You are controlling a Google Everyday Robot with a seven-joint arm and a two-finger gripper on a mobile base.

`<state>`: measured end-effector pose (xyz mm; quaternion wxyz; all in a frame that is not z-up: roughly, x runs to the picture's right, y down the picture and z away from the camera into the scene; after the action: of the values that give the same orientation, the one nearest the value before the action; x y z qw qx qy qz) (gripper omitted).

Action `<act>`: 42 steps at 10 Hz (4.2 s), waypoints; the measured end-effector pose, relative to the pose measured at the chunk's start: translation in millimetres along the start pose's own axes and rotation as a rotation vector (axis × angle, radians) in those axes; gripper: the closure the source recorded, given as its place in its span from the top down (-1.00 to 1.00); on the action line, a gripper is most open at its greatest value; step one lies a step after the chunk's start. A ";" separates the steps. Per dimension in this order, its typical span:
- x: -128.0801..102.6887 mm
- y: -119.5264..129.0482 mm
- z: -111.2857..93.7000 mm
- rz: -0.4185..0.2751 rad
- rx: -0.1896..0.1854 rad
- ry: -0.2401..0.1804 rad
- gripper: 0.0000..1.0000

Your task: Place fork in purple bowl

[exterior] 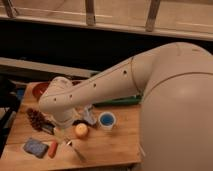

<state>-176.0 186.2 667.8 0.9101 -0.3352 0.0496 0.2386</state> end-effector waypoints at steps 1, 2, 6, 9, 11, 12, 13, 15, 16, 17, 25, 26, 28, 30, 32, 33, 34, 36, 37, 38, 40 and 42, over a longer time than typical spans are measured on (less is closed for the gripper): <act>-9.3 14.4 2.0 -0.057 -0.015 -0.005 0.60; -9.8 14.6 2.3 -0.061 -0.015 -0.006 0.60; -10.3 14.2 3.7 -0.061 -0.023 -0.008 0.60; -17.4 29.9 34.9 -0.068 -0.079 -0.006 0.60; -18.5 39.6 53.6 -0.069 -0.105 0.003 0.60; -19.9 44.4 61.2 -0.073 -0.113 0.013 0.60; -22.2 48.8 68.7 -0.078 -0.124 0.022 0.60; -24.3 52.9 84.8 -0.083 -0.142 0.041 0.60; -26.2 55.1 92.2 -0.089 -0.146 0.051 0.60; -26.8 55.5 99.4 -0.090 -0.148 0.060 0.60; -20.1 7.4 118.6 -0.018 -0.096 0.073 0.60; -19.7 4.4 121.3 -0.015 -0.097 0.064 0.60; -24.2 0.9 123.4 -0.011 -0.098 0.034 0.60; -31.6 3.6 126.3 -0.018 -0.096 0.023 0.60; -35.9 5.4 133.4 -0.018 -0.101 0.028 0.60; -36.3 6.1 138.9 -0.016 -0.106 0.043 0.60; -35.0 6.3 143.8 -0.011 -0.112 0.054 0.60; -29.0 2.6 148.6 0.002 -0.114 0.069 0.60; -26.8 1.4 148.4 0.012 -0.111 0.072 0.60; -24.7 0.4 148.1 0.024 -0.106 0.077 0.55; -25.0 1.5 148.1 0.027 -0.085 0.097 0.15; -25.2 1.4 148.9 0.030 -0.080 0.102 -0.24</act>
<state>-209.3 271.4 787.9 0.8885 -0.3823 0.0914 0.2368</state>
